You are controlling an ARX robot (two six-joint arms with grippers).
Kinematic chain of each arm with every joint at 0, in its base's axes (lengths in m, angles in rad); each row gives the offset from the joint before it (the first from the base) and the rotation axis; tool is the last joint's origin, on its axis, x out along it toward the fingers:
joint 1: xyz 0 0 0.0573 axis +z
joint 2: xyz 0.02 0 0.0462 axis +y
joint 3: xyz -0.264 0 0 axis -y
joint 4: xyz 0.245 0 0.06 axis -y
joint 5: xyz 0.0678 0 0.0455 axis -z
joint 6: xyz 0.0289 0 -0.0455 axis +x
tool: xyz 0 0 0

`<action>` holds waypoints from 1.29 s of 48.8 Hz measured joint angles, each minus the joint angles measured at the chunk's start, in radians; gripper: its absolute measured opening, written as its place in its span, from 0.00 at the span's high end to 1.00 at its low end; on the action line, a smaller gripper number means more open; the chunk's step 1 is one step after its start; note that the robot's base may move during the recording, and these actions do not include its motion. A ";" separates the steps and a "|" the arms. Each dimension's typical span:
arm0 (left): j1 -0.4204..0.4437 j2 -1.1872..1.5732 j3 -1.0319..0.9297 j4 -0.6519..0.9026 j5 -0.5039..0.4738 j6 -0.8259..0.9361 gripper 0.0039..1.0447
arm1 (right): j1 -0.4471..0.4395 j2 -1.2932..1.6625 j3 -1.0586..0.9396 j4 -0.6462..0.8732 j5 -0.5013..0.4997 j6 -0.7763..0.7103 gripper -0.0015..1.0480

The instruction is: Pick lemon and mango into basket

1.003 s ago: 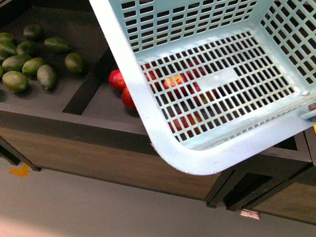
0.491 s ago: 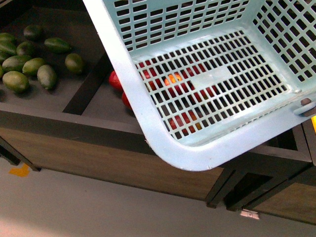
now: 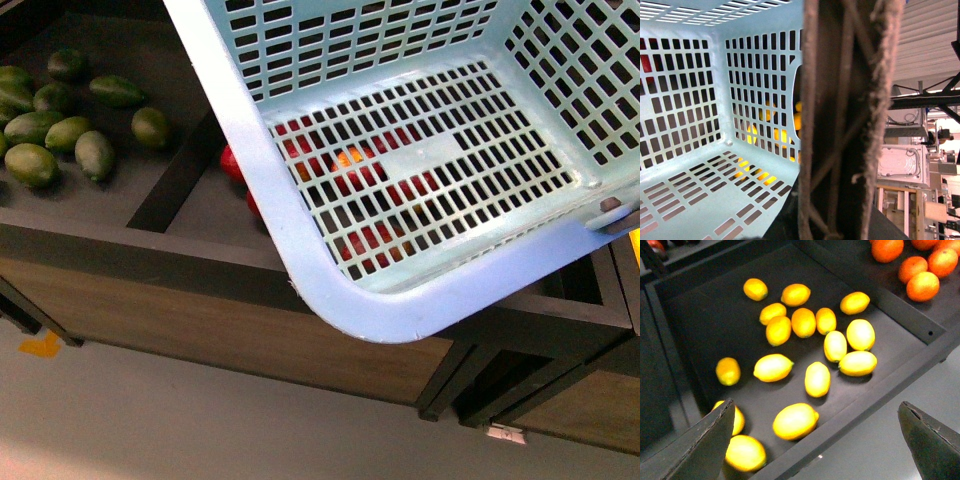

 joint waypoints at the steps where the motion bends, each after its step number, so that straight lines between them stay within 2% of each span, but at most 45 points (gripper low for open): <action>1: 0.000 0.000 0.000 0.000 0.001 0.000 0.95 | -0.001 0.028 0.012 0.013 0.007 -0.010 0.08; 8: 0.000 0.000 0.000 0.000 0.003 -0.001 0.95 | 0.010 0.326 0.177 0.047 0.025 -0.095 0.08; 17: 0.000 0.000 0.000 0.000 0.001 0.000 0.95 | 0.057 0.568 0.356 0.004 0.033 -0.225 0.08; 28: 0.000 0.000 0.000 0.000 0.001 0.000 0.95 | 0.122 0.810 0.554 0.019 -0.005 -0.571 0.08; 33: 0.000 0.000 0.000 0.000 0.002 0.000 0.95 | 0.142 0.895 0.653 -0.066 -0.063 -0.796 0.08; 36: 0.000 0.000 0.000 0.000 0.002 0.000 0.95 | 0.147 0.938 0.720 -0.140 -0.085 -0.873 0.08; 49: 0.000 0.000 0.000 0.000 0.001 0.000 0.95 | 0.150 1.056 0.900 -0.289 -0.120 -0.992 0.08; 63: 0.000 0.000 0.000 0.000 0.001 0.000 0.95 | 0.150 1.182 1.081 -0.362 -0.118 -1.019 0.08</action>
